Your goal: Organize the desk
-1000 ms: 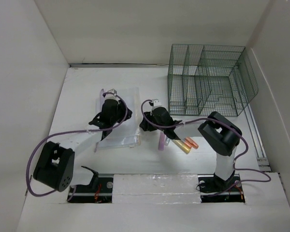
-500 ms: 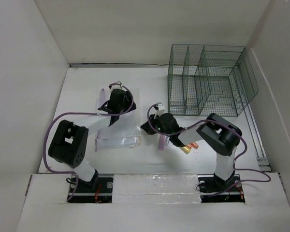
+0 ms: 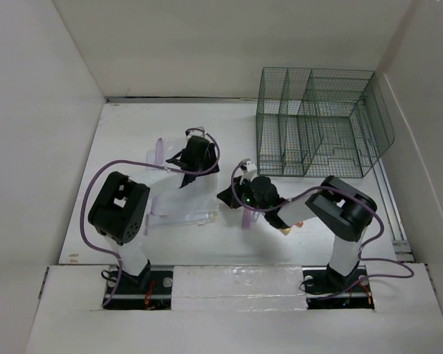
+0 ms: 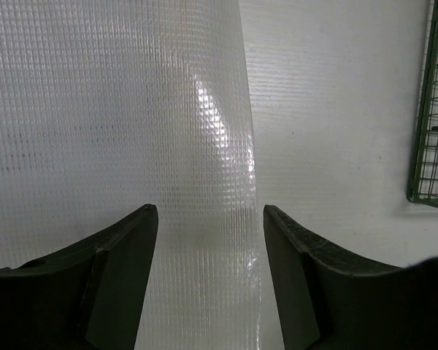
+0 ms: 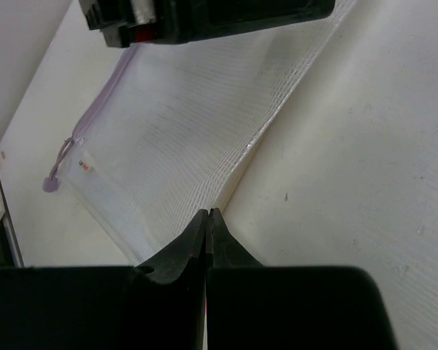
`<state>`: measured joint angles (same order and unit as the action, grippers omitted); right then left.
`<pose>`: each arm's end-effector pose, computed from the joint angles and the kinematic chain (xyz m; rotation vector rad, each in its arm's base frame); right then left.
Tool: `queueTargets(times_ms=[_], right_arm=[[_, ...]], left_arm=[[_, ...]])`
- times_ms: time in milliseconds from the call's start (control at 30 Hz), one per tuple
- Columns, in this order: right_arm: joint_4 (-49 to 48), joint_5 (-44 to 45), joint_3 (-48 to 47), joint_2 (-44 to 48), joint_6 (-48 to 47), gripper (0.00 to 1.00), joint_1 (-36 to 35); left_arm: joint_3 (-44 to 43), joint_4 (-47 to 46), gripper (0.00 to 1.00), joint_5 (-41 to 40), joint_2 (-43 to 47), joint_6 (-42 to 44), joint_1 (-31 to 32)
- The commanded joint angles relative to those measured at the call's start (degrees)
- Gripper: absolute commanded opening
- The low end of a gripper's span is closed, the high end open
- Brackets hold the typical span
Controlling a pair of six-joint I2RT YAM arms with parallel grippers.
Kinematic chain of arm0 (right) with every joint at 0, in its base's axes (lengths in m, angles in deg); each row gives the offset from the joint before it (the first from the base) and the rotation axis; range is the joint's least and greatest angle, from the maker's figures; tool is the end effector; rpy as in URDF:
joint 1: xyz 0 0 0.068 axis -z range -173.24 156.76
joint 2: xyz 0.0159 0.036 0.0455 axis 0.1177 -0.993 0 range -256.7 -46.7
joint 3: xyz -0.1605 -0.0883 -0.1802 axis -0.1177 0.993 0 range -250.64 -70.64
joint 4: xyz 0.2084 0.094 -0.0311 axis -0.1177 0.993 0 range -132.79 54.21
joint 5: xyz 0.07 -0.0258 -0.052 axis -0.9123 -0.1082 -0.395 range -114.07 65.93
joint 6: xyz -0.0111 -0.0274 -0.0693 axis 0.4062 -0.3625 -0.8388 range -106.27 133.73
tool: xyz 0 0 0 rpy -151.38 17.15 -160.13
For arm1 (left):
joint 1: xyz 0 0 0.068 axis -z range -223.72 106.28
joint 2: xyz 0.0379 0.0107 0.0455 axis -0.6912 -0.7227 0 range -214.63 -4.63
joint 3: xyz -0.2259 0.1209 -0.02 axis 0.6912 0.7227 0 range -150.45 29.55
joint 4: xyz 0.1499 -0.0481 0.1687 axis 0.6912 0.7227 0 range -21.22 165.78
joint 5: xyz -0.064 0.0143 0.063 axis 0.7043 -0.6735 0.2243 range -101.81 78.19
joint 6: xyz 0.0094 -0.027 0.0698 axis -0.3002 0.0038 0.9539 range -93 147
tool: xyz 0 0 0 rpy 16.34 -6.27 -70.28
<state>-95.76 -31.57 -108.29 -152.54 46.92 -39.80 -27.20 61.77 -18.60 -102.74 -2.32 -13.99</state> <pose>0.2375 0.2630 0.1414 -0.3284 1.9517 1.0680 0.3224 -0.1754 0.1864 -0.0610 2.2017 -0.4592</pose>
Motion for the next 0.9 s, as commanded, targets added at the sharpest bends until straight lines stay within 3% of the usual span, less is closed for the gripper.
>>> queueTargets(times_ms=[0,100,167,400,500,533,767,867], right_arm=[[-3.63,0.39,1.61,2.48,-0.93,0.00,-0.46],[-3.81,0.39,2.67,3.10,-0.93,0.00,-0.46],[-4.07,0.56,3.28,3.36,-0.93,0.00,-0.46],[-3.10,1.88,4.25,5.12,-1.99,0.00,-1.51],[-3.46,2.41,4.69,5.56,-2.25,0.00,-1.51],[-3.37,2.41,4.86,5.73,-2.25,0.00,-2.03],[-2.14,3.72,5.92,6.26,-2.17,0.00,-2.04],[1.10,5.84,4.96,6.70,-1.99,0.21,-2.04]], left_arm=[[-4.85,2.60,0.55,-2.70,-1.99,2.34,2.33],[-8.37,5.58,0.51,-8.05,-5.51,3.57,4.45],[-8.81,5.60,0.46,-8.51,-6.83,3.39,4.98],[-8.81,4.54,0.42,-9.12,-8.33,4.62,4.98],[-8.29,3.93,0.27,-9.12,-8.77,4.97,4.98],[-8.11,3.75,0.00,-9.21,-8.77,4.80,4.98],[-4.26,0.24,0.00,-6.14,-4.83,3.22,4.98],[-2.58,-0.64,0.00,-4.20,-0.36,1.73,4.98]])
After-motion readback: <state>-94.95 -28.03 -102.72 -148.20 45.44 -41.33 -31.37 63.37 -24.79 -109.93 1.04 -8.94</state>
